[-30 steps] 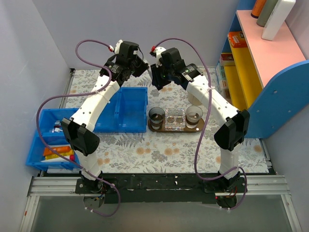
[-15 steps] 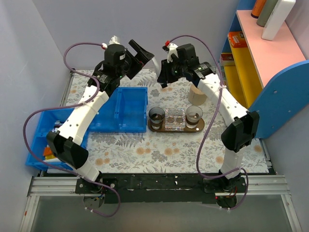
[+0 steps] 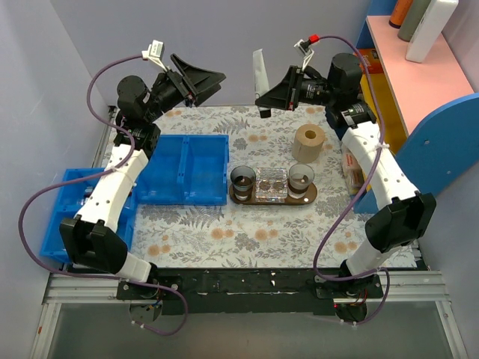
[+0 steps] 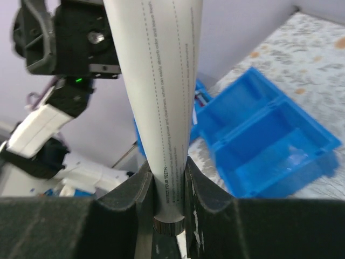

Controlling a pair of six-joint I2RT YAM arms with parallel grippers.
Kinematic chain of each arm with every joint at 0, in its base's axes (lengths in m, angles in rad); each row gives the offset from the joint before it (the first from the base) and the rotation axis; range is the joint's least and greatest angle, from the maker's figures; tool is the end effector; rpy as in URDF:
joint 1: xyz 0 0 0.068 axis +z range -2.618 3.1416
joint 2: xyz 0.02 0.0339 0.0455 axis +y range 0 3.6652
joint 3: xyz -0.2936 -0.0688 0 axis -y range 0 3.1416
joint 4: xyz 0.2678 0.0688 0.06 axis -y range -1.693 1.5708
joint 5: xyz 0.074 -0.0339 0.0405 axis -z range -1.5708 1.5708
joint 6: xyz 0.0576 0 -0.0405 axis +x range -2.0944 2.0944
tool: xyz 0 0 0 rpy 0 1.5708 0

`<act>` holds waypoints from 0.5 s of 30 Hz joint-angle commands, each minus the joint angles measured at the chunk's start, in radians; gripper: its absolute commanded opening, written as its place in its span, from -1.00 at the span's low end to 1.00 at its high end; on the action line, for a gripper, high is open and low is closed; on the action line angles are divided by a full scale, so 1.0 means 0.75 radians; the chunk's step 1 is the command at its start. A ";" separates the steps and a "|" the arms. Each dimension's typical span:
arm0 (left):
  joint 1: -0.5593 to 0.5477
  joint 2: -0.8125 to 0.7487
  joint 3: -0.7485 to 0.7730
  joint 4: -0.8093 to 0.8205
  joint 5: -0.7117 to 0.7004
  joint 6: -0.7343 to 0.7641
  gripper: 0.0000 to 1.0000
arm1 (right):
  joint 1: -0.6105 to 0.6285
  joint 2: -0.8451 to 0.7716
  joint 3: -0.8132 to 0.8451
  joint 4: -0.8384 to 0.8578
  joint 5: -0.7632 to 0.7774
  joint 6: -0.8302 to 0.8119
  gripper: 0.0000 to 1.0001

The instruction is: Prepare toiletry sets of a toothbrush and toothpaste on the tray

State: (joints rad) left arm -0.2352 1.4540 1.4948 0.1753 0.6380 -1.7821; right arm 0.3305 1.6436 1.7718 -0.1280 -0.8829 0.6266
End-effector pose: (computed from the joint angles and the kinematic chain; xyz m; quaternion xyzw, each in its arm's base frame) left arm 0.3503 -0.1192 0.5018 -0.2409 0.5965 -0.7308 0.2281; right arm 0.3732 0.1751 0.5001 -0.2045 0.6768 0.5626 0.4284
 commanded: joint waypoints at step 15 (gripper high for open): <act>-0.198 0.329 0.187 0.668 0.356 -0.415 0.84 | 0.021 -0.062 -0.162 0.956 -0.486 0.848 -0.68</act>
State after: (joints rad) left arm -0.3378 1.6993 1.5970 0.5385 0.8738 -1.9858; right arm 0.3481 1.6333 1.6577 0.4309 -1.1931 1.1564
